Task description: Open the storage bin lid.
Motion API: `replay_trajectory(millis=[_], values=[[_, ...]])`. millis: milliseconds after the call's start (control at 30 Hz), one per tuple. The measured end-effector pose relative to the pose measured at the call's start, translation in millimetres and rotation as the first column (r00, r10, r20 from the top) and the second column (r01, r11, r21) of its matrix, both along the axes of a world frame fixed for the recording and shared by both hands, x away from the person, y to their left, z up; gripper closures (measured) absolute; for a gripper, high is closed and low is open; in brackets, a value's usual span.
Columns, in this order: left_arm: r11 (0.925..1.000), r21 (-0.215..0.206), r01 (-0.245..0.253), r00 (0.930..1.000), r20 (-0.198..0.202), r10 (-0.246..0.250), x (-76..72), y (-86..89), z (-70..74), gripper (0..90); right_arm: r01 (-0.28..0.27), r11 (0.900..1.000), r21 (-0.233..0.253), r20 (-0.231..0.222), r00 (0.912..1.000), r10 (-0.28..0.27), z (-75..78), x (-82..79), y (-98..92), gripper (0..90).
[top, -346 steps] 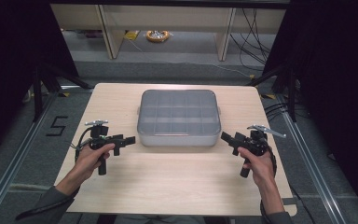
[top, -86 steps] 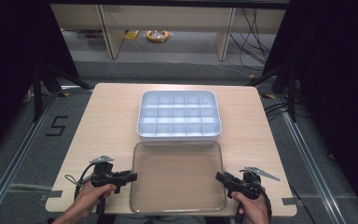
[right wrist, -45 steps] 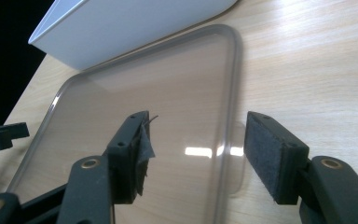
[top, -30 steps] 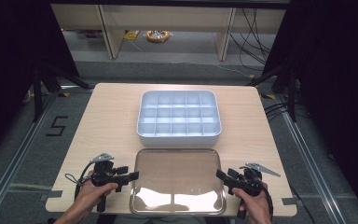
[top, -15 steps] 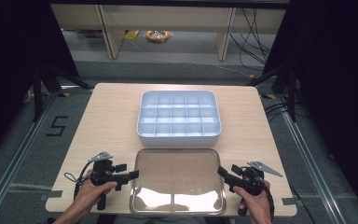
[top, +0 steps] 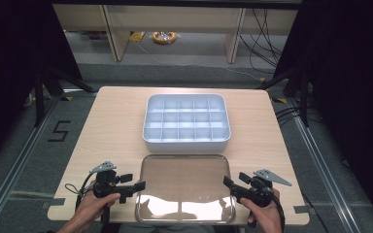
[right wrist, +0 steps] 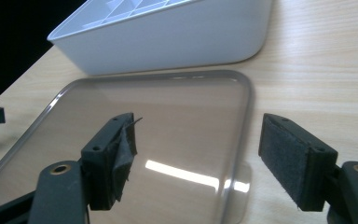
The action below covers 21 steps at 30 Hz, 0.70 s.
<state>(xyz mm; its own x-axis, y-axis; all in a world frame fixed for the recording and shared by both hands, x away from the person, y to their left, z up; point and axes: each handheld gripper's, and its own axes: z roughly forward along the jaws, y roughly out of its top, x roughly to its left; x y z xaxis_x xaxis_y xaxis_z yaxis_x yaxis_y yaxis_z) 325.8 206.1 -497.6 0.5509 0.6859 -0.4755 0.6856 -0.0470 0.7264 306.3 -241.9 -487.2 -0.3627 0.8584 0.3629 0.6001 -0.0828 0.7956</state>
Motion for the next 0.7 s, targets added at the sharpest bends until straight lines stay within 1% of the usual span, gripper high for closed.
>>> replay_trajectory(millis=[67,100,133,167,200,233,267,333,367,400,433,467,500,533,567,600,633,667,700], values=[[1.0,0.0,0.007,1.0,0.001,-0.007,-1.5,0.5,0.4,20.6,-0.01,1.0,0.003,-0.008,0.9999,0.01,0.5,-2.0,1.4,27.6],[0.9999,-0.007,0.012,0.9999,0.006,-0.012,-4.7,1.2,0.5,20.6,-0.012,1.0,-0.009,-0.016,0.9998,0.012,0.5,-6.2,3.8,27.2],[0.9999,-0.007,0.012,0.9999,0.006,-0.012,-4.7,1.2,0.5,20.6,-0.012,1.0,-0.009,-0.016,0.9998,0.012,0.5,-6.2,3.8,27.2],[0.9998,-0.008,0.02,0.9997,0.013,-0.02,-6.2,1.7,0.4,20.7,-0.033,0.999,-0.001,-0.017,0.9993,0.033,-1.0,-9.2,4.4,26.9],[0.9998,-0.006,0.019,0.9996,0.02,-0.019,-7.8,1.8,0.2,20.7,-0.033,0.999,-0.001,-0.017,0.9993,0.033,-1.0,-9.2,4.4,26.9],[0.9998,0.005,0.02,0.9995,0.026,-0.02,-11.3,2.5,-0.5,20.8,-0.018,1.0,0.005,-0.054,0.9984,0.018,1.1,-15.1,6.3,26.7],[0.9998,0.005,0.02,0.9995,0.026,-0.02,-11.3,2.5,-0.5,20.9,-0.042,0.999,0.003,-0.016,0.999,0.042,-1.9,-13.3,5.3,26.6],[0.9996,0.011,0.026,0.9994,0.024,-0.027,-15.4,2.8,-0.7,20.9,-0.038,0.999,0.0,-0.013,0.9992,0.038,-2.3,-15.0,5.4,26.5],[0.9989,0.022,0.041,0.9986,0.033,-0.042,-19.6,2.7,-1.0,20.9,-0.036,0.999,-0.022,-0.035,0.9988,0.035,-1.3,-19.5,5.6,26.4],[0.9989,0.022,0.041,0.9986,0.033,-0.042,-19.6,2.7,-1.0,20.9,-0.036,0.999,-0.022,-0.035,0.9988,0.035,-1.3,-19.5,5.6,26.4],[0.9983,0.03,0.051,0.998,0.035,-0.052,-23.1,2.5,-1.0,20.9,-0.042,0.999,-0.005,-0.028,0.9987,0.042,-3.0,-22.7,8.0,26.2],[0.9983,0.03,0.051,0.998,0.035,-0.052,-23.1,2.5,-1.0,20.9,-0.042,0.999,-0.005,-0.028,0.9987,0.042,-3.0,-22.7,8.0,26.2],[0.998,0.033,0.053,0.9974,0.048,-0.055,-26.9,0.9,-1.2,20.9,-0.045,0.999,0.01,-0.054,0.9975,0.045,-2.9,-28.4,10.9,25.7],[0.9979,0.032,0.057,0.9973,0.045,-0.058,-28.5,0.2,-1.0,20.9,-0.043,0.999,-0.012,-0.055,0.9976,0.043,-3.0,-29.9,10.8,25.5],[0.9979,0.032,0.057,0.9973,0.045,-0.058,-28.5,0.2,-1.0,20.8,-0.043,0.999,-0.012,-0.055,0.9976,0.043,-3.0,-29.9,10.8,25.5],[0.9972,0.039,0.064,0.9965,0.051,-0.066,-29.8,0.3,-1.0,20.8,-0.065,0.998,-0.005,-0.035,0.9973,0.065,-4.5,-29.8,10.1,25.4],[0.9976,0.037,0.059,0.9972,0.045,-0.061,-32.3,-0.6,-0.6,20.7,-0.067,0.998,-0.017,-0.03,0.9973,0.066,-5.6,-33.0,11.4,24.9],[0.9965,0.047,0.069,0.9958,0.058,-0.072,-35.1,-0.9,-0.8,20.6,-0.045,0.999,0.027,-0.091,0.9948,0.047,-2.7,-38.5,15.4,24.6],[0.9955,0.059,0.074,0.9953,0.058,-0.077,-36.6,-0.5,-0.4,20.5,-0.061,0.998,0.008,-0.067,0.9959,0.061,-4.3,-38.5,14.6,24.5]])
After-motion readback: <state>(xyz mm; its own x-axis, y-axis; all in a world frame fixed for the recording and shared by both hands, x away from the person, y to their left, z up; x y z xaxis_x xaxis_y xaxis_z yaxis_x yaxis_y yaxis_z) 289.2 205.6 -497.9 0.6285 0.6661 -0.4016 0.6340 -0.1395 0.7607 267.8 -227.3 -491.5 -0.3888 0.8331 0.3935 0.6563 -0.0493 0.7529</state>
